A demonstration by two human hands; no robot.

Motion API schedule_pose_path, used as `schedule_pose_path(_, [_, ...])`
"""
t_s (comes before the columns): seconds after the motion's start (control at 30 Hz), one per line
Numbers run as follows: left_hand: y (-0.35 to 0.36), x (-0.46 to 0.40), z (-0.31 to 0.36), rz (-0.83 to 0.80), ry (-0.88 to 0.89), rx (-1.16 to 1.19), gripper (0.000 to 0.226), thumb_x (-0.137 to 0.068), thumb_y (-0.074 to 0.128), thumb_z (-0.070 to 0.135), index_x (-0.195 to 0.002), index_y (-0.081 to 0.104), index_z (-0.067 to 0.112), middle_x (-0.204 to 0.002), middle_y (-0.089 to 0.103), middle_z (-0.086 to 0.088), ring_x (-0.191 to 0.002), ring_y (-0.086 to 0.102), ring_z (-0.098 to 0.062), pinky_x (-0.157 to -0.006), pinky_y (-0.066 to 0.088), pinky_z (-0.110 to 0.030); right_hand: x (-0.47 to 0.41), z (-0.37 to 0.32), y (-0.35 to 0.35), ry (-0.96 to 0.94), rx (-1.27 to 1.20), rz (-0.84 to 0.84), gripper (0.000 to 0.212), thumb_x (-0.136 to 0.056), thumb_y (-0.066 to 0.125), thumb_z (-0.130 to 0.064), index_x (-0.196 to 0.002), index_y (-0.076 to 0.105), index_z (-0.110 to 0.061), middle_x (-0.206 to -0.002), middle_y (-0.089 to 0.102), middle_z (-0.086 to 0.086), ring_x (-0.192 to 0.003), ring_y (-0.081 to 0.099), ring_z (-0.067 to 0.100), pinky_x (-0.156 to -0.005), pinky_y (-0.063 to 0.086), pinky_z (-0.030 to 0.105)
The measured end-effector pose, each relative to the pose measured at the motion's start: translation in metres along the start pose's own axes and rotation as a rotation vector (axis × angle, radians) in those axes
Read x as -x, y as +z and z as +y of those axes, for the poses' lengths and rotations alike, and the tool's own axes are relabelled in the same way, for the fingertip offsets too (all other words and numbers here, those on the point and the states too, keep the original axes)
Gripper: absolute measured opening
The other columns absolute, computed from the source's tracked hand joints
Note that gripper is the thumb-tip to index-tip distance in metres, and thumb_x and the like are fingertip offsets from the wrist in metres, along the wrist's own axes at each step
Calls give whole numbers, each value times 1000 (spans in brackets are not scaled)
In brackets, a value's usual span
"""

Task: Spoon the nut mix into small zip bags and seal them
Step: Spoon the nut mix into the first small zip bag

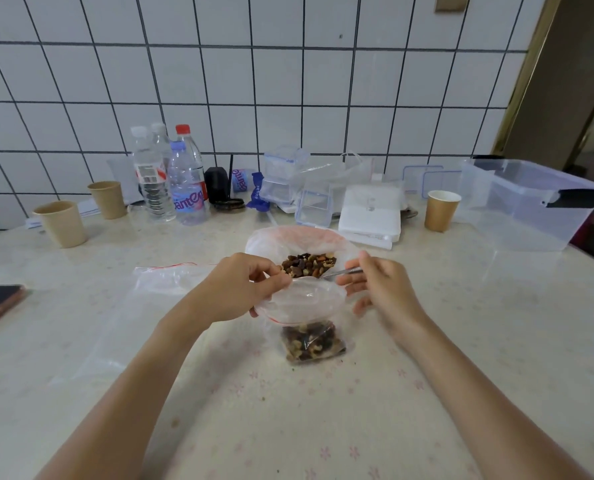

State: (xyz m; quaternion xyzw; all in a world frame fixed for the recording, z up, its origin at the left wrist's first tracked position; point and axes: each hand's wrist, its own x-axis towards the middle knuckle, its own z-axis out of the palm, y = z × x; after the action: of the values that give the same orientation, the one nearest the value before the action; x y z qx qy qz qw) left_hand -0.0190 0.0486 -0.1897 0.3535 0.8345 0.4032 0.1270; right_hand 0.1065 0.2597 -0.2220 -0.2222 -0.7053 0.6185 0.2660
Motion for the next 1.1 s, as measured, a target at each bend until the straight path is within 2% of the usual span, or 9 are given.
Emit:
schedule_pose_path(0.13, [1, 0, -1, -21, 5, -2, 22, -93, 70, 46, -85, 80, 29, -77, 75, 0, -46, 57, -5, -47, 45, -14, -7, 10, -3, -90, 357, 35, 50, -107, 50, -41, -82, 67, -1, -60, 67, 6, -43, 53, 16, -52, 44, 29])
schedule_pose_path(0.27, [-1, 1, 2, -18, -22, -10, 26, -96, 67, 47, -85, 78, 26, -65, 71, 12, -45, 61, -7, -44, 40, -10, -12, 11, -17, -116, 595, 193, 42, -98, 53, -60, -93, 70, -22, -83, 70, -3, -77, 65, 14, -75, 50, 34])
schedule_pose_path(0.4, [-7, 5, 6, -24, -59, -29, 32, -97, 62, 51, -92, 76, 22, -67, 72, 7, -52, 70, -12, -41, 41, -15, -15, 5, -27, -126, 513, 325, 36, -99, 56, -51, -82, 64, -20, -76, 65, -6, -74, 59, 19, -65, 44, 33])
schedule_pose_path(0.53, [-20, 8, 9, 20, -85, -17, 30, -97, 62, 48, -90, 75, 21, -70, 75, 9, -55, 70, -11, -42, 43, -17, -11, -6, -25, -109, 204, 63, 37, -100, 62, -39, -83, 68, -6, -49, 51, 1, -40, 44, 17, -43, 35, 23])
schedule_pose_path(0.63, [-27, 13, 3, 37, -152, 26, 36, -97, 62, 51, -88, 76, 18, -70, 75, 7, -56, 70, -11, -43, 45, -19, -6, -11, -26, 7, 196, -227, 39, -99, 64, -46, -93, 70, -8, -59, 61, 8, -40, 52, 19, -36, 30, 21])
schedule_pose_path(0.77, [-23, 26, -10, -93, -280, 150, 57, -83, 62, 70, -95, 77, 17, -78, 77, 0, -63, 71, -15, -51, 50, -24, 0, -13, -26, 158, 268, -551, 54, -96, 63, -58, -117, 65, -8, -81, 76, 17, -49, 66, 24, -35, 35, 22])
schedule_pose_path(0.87, [-24, 34, -18, -216, -280, 375, 65, -73, 72, 80, -102, 81, 23, -90, 75, -5, -73, 70, -16, -57, 53, -27, 2, -15, -25, 195, 228, -676, 58, -99, 61, -54, -121, 59, -1, -92, 77, 22, -56, 70, 26, -35, 40, 22])
schedule_pose_path(1.0, [-14, 39, -19, -348, -239, 630, 66, -73, 85, 63, -120, 77, 18, -106, 74, -5, -84, 70, -12, -58, 56, -24, 5, -18, -26, 172, 124, -764, 54, -97, 66, -46, -116, 65, 4, -97, 77, 20, -67, 71, 26, -39, 43, 22])
schedule_pose_path(1.1, [-7, 40, -18, -377, -225, 707, 66, -69, 91, 53, -124, 76, 20, -120, 75, -8, -94, 72, -11, -61, 59, -23, 6, -17, -26, 149, 88, -765, 43, -91, 76, -38, -111, 70, 0, -85, 74, 11, -65, 68, 22, -40, 43, 22])
